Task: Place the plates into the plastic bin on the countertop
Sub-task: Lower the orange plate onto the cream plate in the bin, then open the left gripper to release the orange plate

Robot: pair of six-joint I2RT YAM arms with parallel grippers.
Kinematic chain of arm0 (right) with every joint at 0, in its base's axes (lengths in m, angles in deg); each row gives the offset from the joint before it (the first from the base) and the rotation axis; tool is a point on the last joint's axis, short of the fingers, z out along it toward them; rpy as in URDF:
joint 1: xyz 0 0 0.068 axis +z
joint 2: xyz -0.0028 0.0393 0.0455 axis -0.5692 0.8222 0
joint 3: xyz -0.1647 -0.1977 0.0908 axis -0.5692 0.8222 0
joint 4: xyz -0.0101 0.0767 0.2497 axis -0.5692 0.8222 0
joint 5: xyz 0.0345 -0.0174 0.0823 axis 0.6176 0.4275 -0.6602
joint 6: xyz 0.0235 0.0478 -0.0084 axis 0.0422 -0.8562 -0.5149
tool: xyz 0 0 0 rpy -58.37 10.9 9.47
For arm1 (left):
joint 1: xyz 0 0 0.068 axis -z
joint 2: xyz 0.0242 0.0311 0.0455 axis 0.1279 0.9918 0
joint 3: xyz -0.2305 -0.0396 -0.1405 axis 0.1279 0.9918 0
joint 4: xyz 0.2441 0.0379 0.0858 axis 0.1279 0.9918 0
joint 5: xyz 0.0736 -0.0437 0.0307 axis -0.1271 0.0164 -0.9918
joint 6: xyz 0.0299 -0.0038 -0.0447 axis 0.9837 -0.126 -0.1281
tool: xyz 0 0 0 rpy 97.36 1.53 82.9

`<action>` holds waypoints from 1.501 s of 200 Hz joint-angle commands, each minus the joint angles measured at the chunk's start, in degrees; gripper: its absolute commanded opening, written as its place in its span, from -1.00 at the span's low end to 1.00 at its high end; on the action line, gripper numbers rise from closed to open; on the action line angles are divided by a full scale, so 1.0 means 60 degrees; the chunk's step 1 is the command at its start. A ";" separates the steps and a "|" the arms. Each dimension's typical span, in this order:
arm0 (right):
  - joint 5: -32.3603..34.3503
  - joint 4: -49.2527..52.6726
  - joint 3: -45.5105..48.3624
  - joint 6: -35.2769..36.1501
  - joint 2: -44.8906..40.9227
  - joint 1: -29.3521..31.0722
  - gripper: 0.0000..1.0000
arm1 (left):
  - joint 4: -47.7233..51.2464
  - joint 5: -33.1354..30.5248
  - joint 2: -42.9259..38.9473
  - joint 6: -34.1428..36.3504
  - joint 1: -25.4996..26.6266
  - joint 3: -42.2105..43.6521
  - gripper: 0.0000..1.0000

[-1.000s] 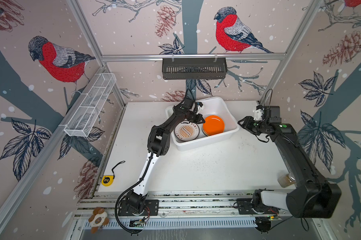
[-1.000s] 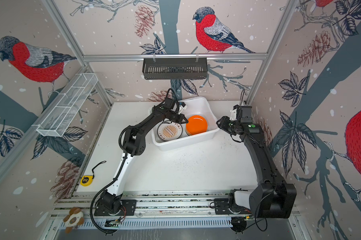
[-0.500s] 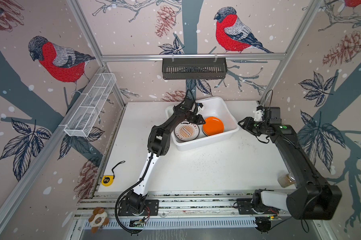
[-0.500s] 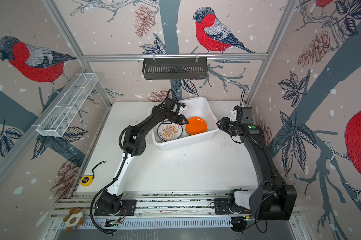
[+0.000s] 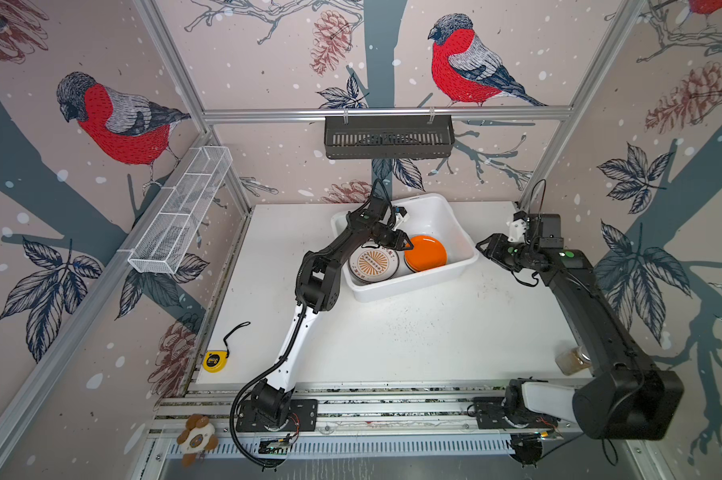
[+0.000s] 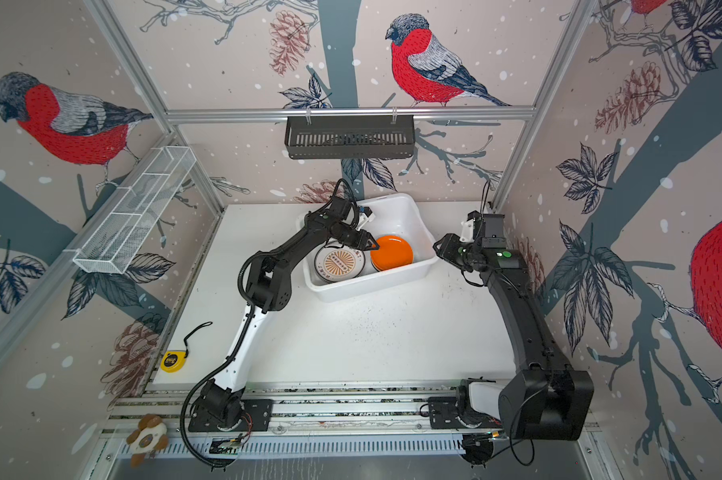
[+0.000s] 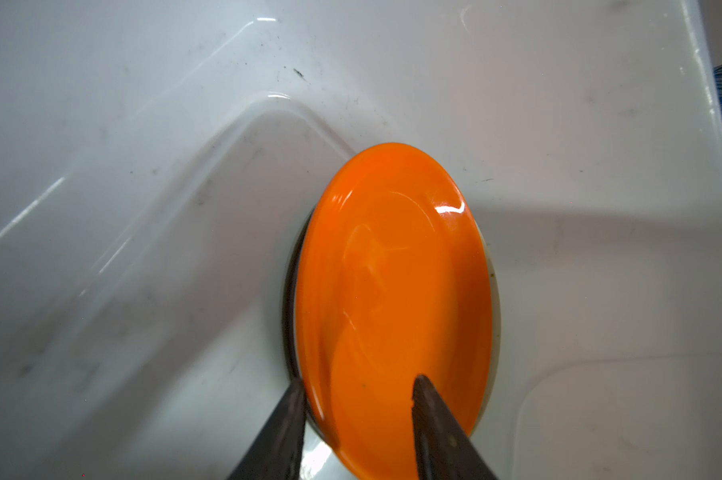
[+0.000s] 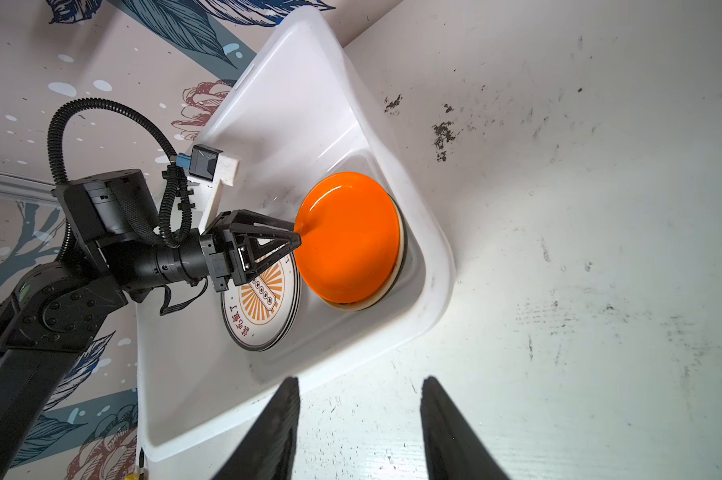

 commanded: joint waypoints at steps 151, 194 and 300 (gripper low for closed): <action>-0.0162 -0.0331 0.0093 0.0033 -0.0003 -0.0020 -0.02 | 0.0517 -0.0170 -0.0067 0.0499 0.0091 -0.0313 0.16; -0.0167 -0.0346 0.0080 0.0022 -0.0026 -0.0021 -0.02 | 0.0598 0.0197 -0.0038 0.0580 0.0154 -0.0256 0.16; -0.0288 -0.0580 0.0011 0.0138 0.0008 -0.0049 -0.01 | 0.0374 -0.0368 -0.0526 0.1029 0.0144 -0.0725 0.16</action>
